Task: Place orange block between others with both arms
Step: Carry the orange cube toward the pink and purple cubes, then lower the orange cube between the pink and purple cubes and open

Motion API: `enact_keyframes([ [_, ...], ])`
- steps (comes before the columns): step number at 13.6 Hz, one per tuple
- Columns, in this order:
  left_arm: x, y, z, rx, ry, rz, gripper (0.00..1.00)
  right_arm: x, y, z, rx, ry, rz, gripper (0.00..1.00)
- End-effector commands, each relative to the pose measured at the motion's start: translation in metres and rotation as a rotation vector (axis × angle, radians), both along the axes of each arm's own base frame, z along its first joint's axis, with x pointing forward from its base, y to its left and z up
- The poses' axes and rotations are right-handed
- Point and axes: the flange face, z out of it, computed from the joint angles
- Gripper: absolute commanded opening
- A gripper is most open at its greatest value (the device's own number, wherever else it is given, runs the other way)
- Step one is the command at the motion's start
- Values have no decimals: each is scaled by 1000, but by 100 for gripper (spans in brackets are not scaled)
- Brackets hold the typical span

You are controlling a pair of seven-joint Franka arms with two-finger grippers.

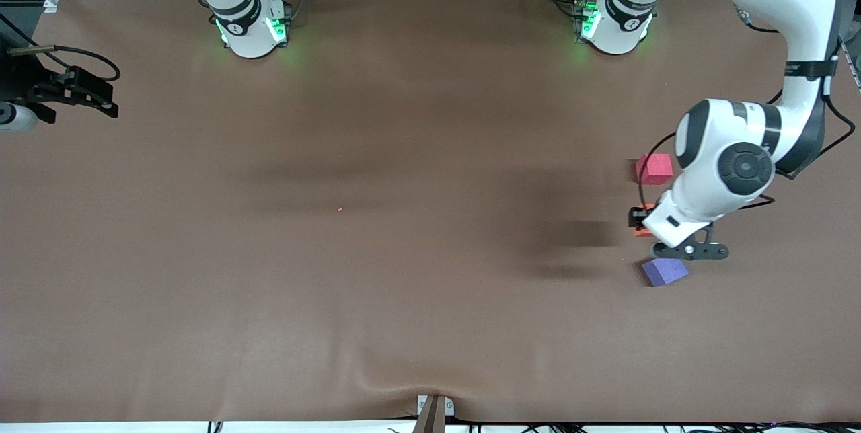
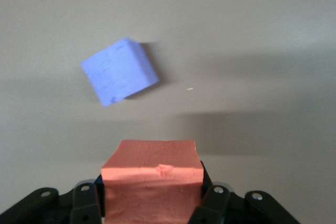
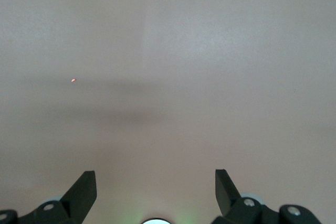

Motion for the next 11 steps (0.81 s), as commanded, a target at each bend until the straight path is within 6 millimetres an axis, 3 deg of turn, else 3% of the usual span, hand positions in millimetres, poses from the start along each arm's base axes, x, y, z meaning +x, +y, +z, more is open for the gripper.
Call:
enact_keyframes([
  [1, -28, 17, -23, -3, -35, -16, 0, 1, 2, 2, 13, -3, -6, 100],
  [4, -42, 39, -50, -18, -59, -25, 0, 2, 6, 1, 13, -3, -3, 100],
  [5, -44, 55, -58, -23, -72, -17, 0, 2, 6, 1, 13, -2, -3, 100],
  [11, -50, 66, -95, -43, -112, -20, 0, 2, 7, 0, 13, 0, -1, 100],
])
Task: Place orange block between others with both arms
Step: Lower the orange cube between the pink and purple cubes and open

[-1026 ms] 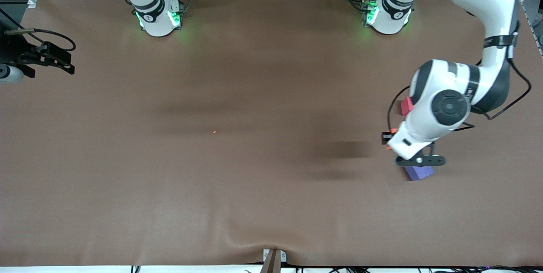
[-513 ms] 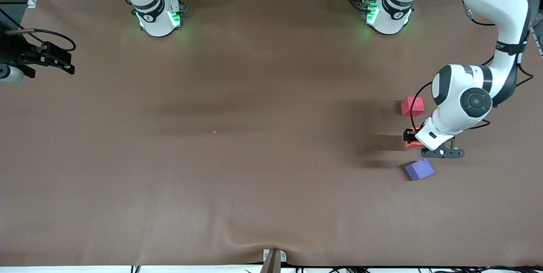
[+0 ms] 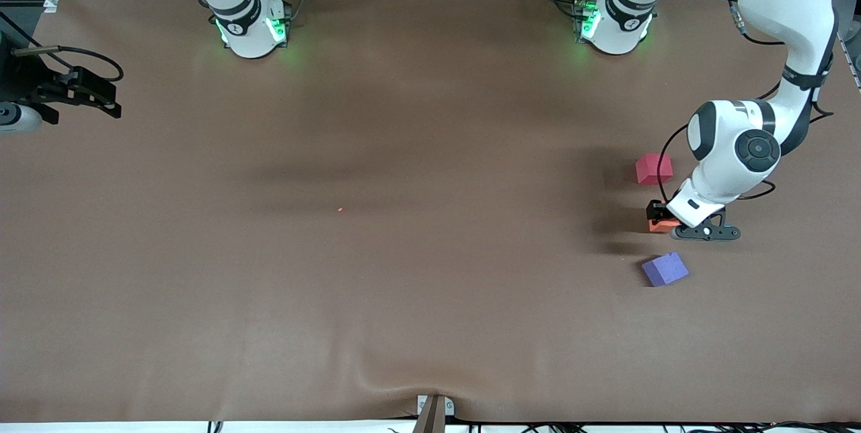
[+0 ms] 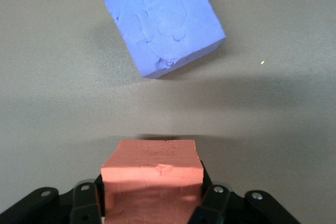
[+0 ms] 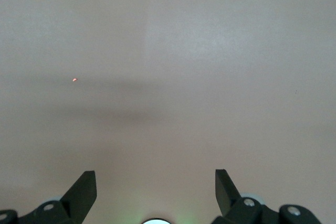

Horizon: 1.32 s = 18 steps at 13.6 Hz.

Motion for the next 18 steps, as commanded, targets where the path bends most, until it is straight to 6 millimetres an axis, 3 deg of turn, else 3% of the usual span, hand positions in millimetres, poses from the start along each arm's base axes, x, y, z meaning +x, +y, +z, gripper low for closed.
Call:
enact_keyframes([
  [1, -3, -3, -8, -1, -27, -23, 0, 2, 3, 0, 12, 0, -7, 100],
  [6, -4, 1, -19, -6, -34, -16, 0, 1, 2, 2, 13, 0, 1, 100],
  [7, -5, 1, -20, -6, -31, -13, 15, 2, 2, 0, 13, 3, 2, 100],
  [8, -5, 0, -21, -7, -29, -15, 52, 2, 3, 0, 13, 5, 4, 100],
  [9, -5, -1, -22, -7, -28, -16, 100, 1, 3, -1, 11, 9, 5, 100],
  [14, 0, -11, -10, -13, -51, -23, 100, 5, 13, -3, 11, 0, 16, 100],
  [18, 6, -24, 30, -12, -73, -38, 100, 2, 9, -4, 11, 18, 14, 100],
])
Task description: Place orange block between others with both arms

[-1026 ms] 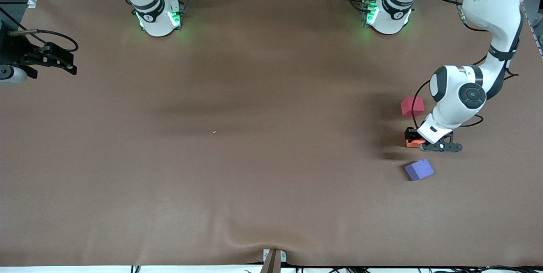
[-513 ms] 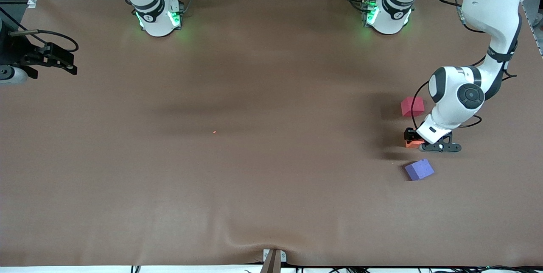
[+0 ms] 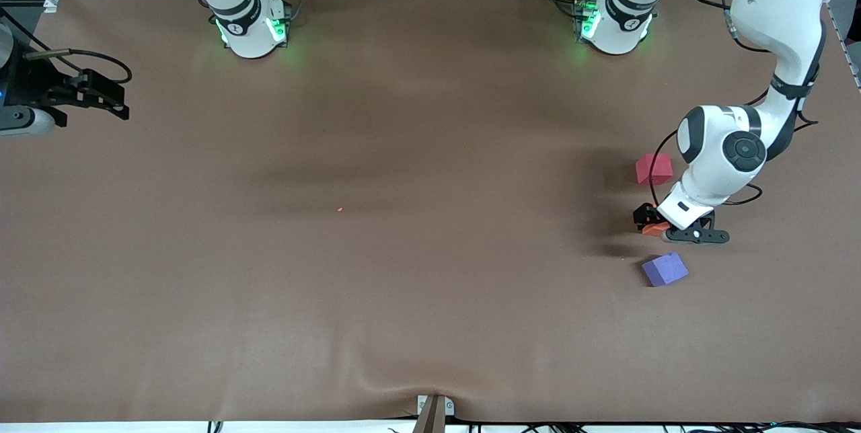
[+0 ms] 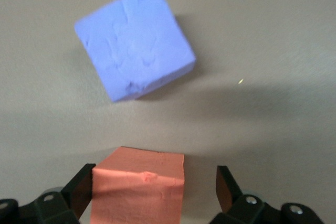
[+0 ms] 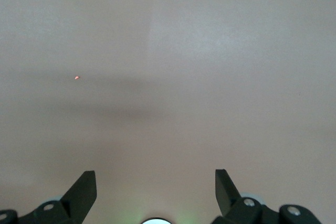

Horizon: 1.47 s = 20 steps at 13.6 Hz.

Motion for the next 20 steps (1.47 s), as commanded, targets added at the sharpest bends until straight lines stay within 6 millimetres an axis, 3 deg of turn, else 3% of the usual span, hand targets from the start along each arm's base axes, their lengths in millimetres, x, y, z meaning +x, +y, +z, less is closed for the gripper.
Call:
enact_keyframes([
  [1, 2, -5, 42, 17, 1, -7, 100, -1, 1, 2, 10, 6, -5, 100],
  [6, 12, -2, 100, 50, 39, -17, 100, -1, 0, 5, 12, -1, -10, 100],
  [9, 37, -33, 181, 57, 94, -39, 100, -3, 1, 9, 12, -12, -11, 100],
  [12, 53, -44, 264, 64, 113, -32, 100, -2, -2, 9, 12, -15, -17, 100],
  [16, 46, -52, 354, 64, 116, -26, 100, -2, -5, 9, 12, -15, -22, 100],
  [20, 9, -50, 420, 31, 88, 1, 100, -2, -4, 8, 12, -11, -20, 100],
])
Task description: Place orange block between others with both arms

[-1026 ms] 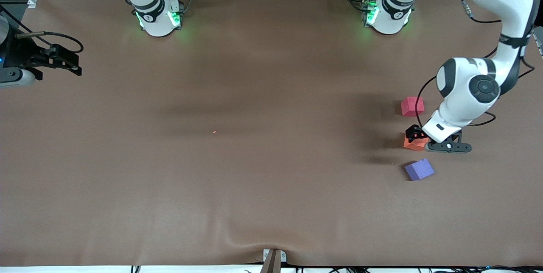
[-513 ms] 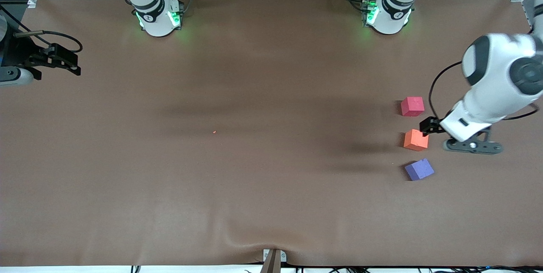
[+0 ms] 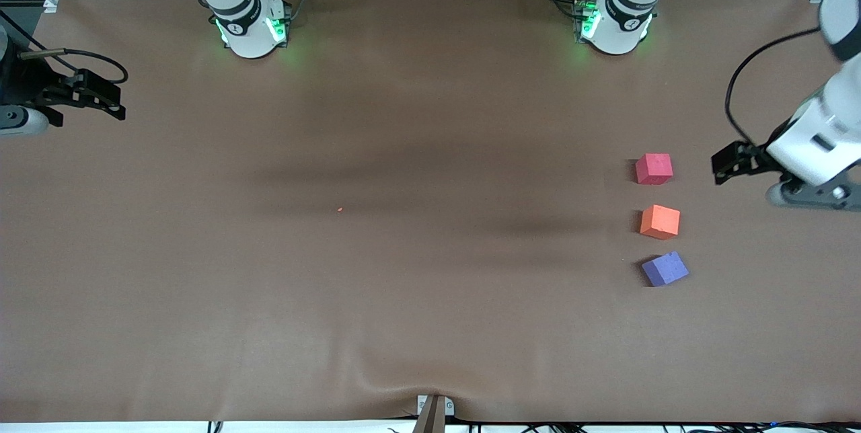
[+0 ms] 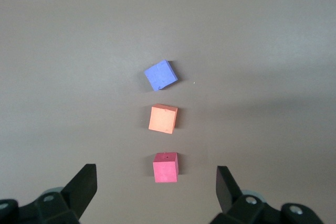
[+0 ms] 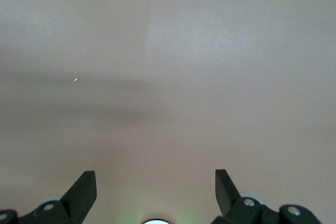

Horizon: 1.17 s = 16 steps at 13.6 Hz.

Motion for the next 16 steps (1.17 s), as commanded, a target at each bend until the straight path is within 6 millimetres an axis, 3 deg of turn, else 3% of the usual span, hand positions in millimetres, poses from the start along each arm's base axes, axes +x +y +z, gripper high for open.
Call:
enact_keyframes([
  [1, -29, 1, 40, -55, -13, 22, 100, -2, -1, 4, 12, -2, -15, 100],
  [5, -59, 6, 65, -65, 14, 44, 100, -3, -1, 3, 11, 5, -15, 100],
  [9, -80, 3, 68, -72, 23, 46, 100, -2, -1, 2, 11, 7, -15, 100],
  [11, -92, 12, 66, -69, 38, 61, 100, -2, 0, 3, 12, 1, -13, 100],
  [13, -97, 24, 70, -73, 47, 78, 100, -2, 0, 5, 12, -5, -13, 100],
  [16, -95, 25, 70, -68, 56, 71, 100, -1, -5, 8, 12, -22, -22, 100],
])
